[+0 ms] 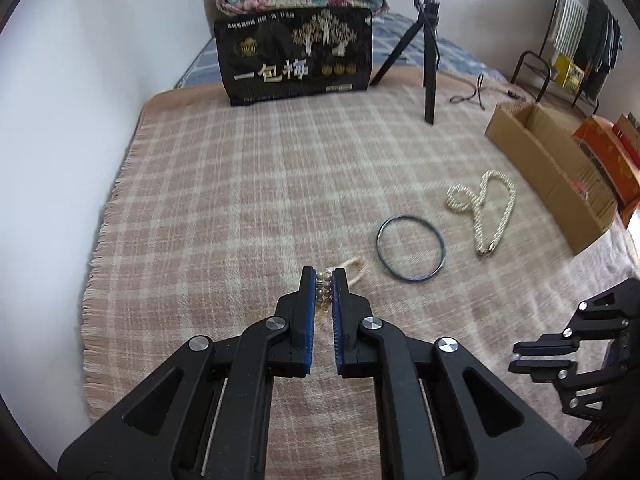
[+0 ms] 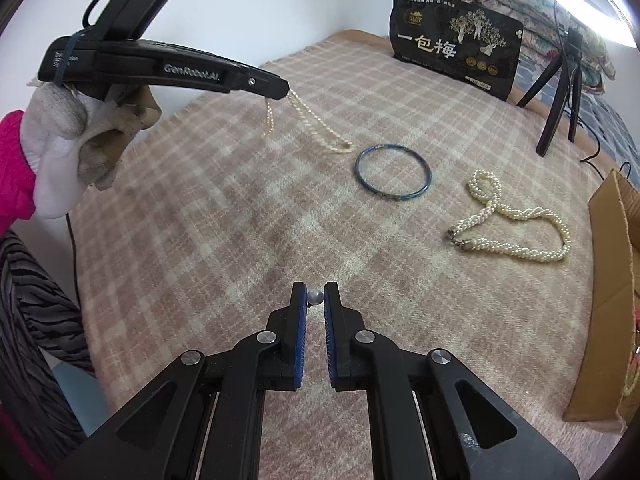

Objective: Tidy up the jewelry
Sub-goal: 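Carry the earring in right tool and pearl strand in left tool over the box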

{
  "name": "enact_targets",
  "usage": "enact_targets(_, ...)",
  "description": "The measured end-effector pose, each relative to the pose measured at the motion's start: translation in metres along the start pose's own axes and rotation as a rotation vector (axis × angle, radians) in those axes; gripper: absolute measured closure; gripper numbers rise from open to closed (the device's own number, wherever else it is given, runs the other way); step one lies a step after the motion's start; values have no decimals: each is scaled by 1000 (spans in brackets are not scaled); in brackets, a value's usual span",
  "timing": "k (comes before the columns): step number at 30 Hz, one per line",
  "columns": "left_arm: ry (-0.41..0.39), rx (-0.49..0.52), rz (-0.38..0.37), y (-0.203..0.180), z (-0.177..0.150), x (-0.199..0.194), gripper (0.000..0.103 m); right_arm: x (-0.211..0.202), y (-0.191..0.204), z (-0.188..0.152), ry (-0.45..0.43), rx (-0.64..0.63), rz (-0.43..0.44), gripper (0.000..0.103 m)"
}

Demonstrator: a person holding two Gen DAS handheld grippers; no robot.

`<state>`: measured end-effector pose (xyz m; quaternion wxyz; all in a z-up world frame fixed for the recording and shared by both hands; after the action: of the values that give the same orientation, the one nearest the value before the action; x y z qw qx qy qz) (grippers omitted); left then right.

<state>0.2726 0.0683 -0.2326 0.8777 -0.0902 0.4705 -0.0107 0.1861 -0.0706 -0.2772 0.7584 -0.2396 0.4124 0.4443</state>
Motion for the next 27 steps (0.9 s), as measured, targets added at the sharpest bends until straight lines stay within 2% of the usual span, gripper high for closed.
enact_targets(13, -133, -28, -108, -39, 27, -63, 97, -42, -16, -2, -63, 34, -47, 96)
enact_targets(27, -184, 44, -235, -123, 41, -88, 97, -104, -71, -18, -149, 135, -149, 96)
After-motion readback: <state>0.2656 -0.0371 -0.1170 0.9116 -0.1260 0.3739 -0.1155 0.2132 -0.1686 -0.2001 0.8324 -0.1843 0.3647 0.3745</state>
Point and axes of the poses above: each gripper's, at about its wrist camera, not at the fingertips, and x roughly the way its jaws point, y to its left, z to its top, the point moved 10 cm from there along x, roughly the way its jaws point, and after that the axes turned 15 degrees about -x, right-handed, at the moved point
